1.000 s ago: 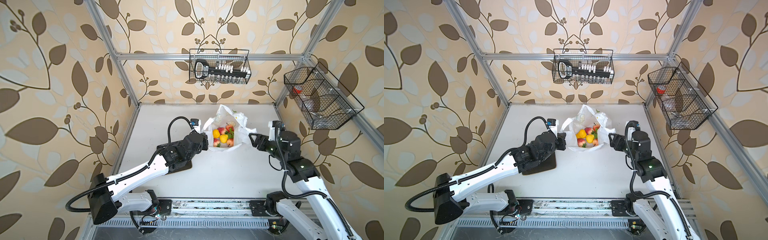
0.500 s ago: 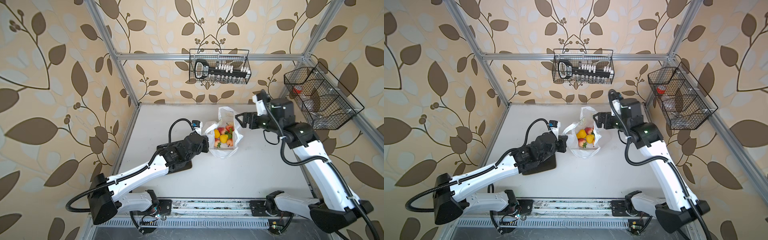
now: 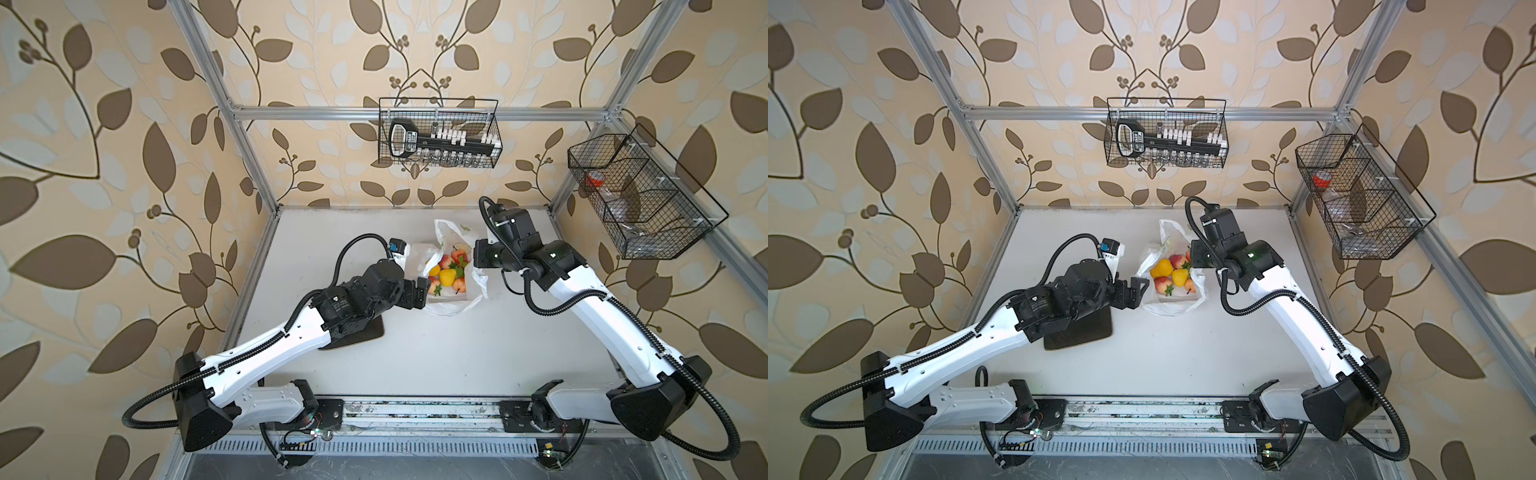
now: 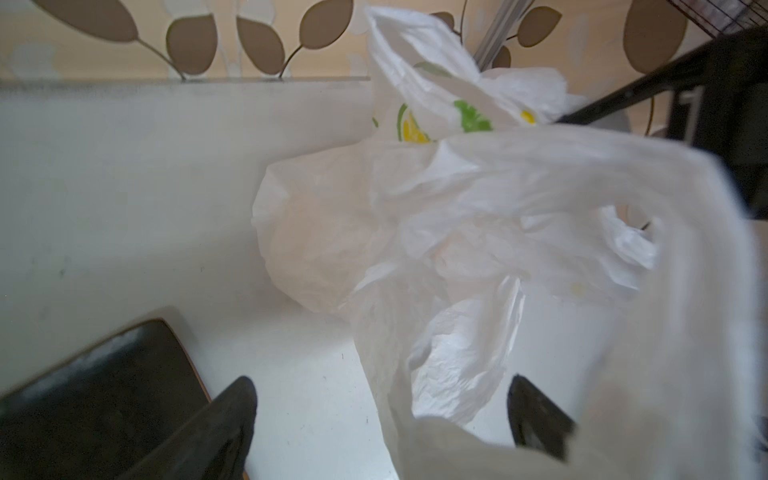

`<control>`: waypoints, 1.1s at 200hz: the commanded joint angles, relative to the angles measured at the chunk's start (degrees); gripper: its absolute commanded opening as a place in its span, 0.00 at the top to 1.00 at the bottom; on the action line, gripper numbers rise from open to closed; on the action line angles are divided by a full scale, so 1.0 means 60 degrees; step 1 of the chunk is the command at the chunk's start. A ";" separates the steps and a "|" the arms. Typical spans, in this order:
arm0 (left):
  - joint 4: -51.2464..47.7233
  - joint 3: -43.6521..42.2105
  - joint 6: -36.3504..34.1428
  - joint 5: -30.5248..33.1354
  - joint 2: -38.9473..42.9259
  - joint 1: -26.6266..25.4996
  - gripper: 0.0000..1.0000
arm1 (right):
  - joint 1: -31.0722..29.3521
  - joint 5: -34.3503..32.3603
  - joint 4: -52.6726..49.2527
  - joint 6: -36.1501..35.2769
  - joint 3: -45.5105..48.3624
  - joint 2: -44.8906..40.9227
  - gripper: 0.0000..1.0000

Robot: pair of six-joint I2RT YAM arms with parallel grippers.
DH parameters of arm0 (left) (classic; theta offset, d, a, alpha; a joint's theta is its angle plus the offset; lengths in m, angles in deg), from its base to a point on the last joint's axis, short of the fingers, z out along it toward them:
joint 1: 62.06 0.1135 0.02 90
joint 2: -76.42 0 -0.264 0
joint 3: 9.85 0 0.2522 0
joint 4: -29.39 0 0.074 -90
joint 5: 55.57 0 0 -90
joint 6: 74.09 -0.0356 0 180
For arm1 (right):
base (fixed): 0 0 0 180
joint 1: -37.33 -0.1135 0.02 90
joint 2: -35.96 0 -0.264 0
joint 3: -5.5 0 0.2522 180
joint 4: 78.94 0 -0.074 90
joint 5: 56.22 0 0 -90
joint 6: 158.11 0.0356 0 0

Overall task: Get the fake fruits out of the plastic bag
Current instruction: 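Pull the bag mouth open with both grippers, spreading the handles apart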

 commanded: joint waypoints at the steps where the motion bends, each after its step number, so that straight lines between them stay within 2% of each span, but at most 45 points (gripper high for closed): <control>1: -0.1520 0.1403 -0.1171 -0.0837 -0.0116 0.0007 0.01 | -0.0096 0.0379 0.0495 0.0182 0.0238 -0.0227 1.00; 20: -0.2309 0.2233 -0.1756 -0.1525 -0.0595 0.0007 0.01 | -0.0121 0.0639 0.0721 0.0205 0.0321 -0.0258 1.00; 36: -0.2866 0.2868 -0.2076 -0.1660 -0.1123 0.0007 0.01 | -0.0131 0.0848 0.0890 0.0220 0.0403 -0.0284 1.00; 69: -0.3532 0.4215 -0.2457 -0.0677 -0.2356 0.0047 0.02 | -0.0161 0.0968 0.1106 0.0235 0.0746 -0.0449 1.00; 80: -0.3582 0.4467 -0.2461 -0.0466 -0.2775 0.0100 0.06 | -0.0157 0.0922 0.1148 0.0259 0.0880 -0.0552 1.00; 93: -0.3490 0.4601 -0.2381 -0.0442 -0.3127 0.0264 0.16 | -0.0168 0.0789 0.1223 0.0283 0.1133 -0.0694 1.00; 123: -0.2676 0.4242 -0.1524 -0.0269 -0.3317 0.0897 0.73 | 0.0096 -0.0224 0.1463 0.0905 0.2123 -0.1342 1.00; 134: -0.1925 0.3674 -0.1017 -0.0451 -0.3035 0.1159 0.85 | 0.0648 -0.0345 0.1759 0.1352 0.2823 -0.1832 1.00; 160: 0.0113 0.1842 0.0570 -0.1567 -0.2040 0.1759 1.00 | 0.2496 0.0663 0.2577 0.2026 0.4695 -0.2984 1.00; 186: 0.1337 0.0371 0.1265 -0.2584 -0.1457 0.1789 1.00 | 0.3500 0.1760 0.2862 0.2168 0.5982 -0.3384 1.00; 206: 0.1966 -0.0456 0.1638 -0.3505 -0.1176 0.1781 1.00 | 0.3521 0.2240 0.2947 0.2059 0.6124 -0.3406 0.77; 220: 0.2346 -0.0976 0.1852 -0.3743 -0.0986 0.1774 1.00 | 0.3533 0.2370 0.2793 0.1730 0.5750 -0.3446 0.61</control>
